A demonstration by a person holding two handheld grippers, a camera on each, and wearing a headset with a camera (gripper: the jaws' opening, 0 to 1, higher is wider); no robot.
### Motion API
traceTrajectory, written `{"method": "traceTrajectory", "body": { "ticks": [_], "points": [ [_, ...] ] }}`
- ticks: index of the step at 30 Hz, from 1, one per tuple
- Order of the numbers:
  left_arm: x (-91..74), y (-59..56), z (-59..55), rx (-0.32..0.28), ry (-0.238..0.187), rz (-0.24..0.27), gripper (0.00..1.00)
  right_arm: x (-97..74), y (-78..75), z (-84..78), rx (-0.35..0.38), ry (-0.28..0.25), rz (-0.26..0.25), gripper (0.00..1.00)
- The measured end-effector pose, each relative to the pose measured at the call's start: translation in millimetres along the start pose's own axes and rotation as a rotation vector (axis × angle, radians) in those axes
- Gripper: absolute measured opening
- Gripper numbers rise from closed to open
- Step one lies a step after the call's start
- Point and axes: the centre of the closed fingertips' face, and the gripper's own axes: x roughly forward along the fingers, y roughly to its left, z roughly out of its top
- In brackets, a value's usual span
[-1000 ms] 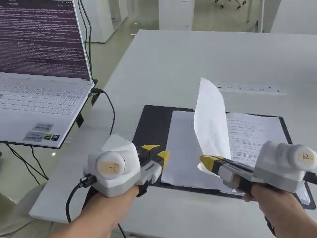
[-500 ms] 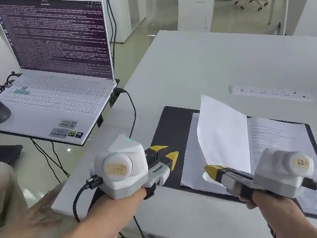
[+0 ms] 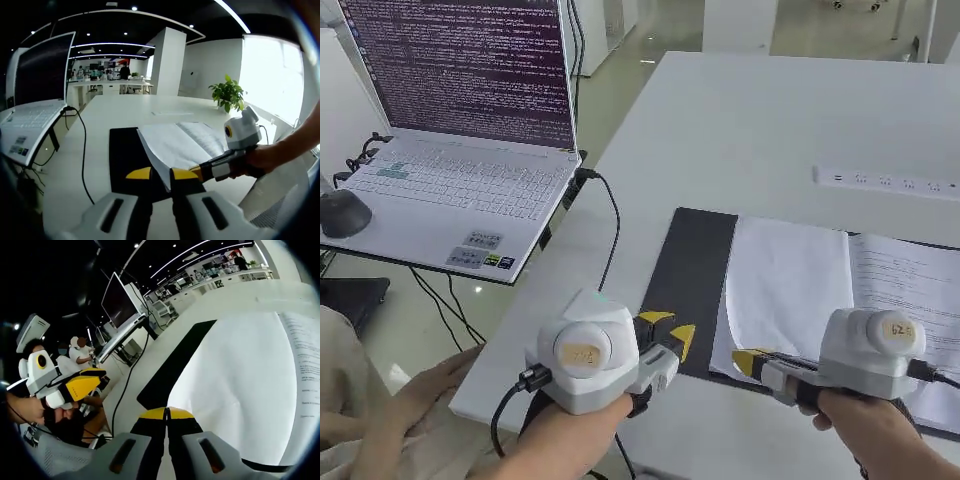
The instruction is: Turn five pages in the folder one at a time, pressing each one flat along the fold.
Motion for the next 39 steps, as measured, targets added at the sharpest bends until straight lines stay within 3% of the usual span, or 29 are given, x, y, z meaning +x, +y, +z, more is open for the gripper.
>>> {"method": "traceTrajectory", "body": {
  "ticks": [11,18,25,33,39],
  "points": [
    [6.6,0.2,-11.2,0.005,0.030,-0.004,0.12,13.6,-4.4,-13.0,0.056,0.027,0.000,0.00],
    [19.2,-2.3,-21.3,0.022,0.056,-0.027,0.11,7.6,-2.1,-11.3,0.102,0.006,0.027,0.05],
    [39.3,-9.1,-30.9,0.046,0.079,-0.071,0.11,-14.7,-6.0,0.4,0.125,-0.053,0.044,0.08],
    [74.4,-33.0,-47.1,0.090,0.108,-0.150,0.11,-55.8,-50.8,22.4,0.227,-0.168,-0.029,0.06],
    [92.1,-38.2,-58.1,0.101,0.129,-0.162,0.11,-77.8,-78.5,36.0,0.320,-0.242,-0.055,0.05]
  ]
}}
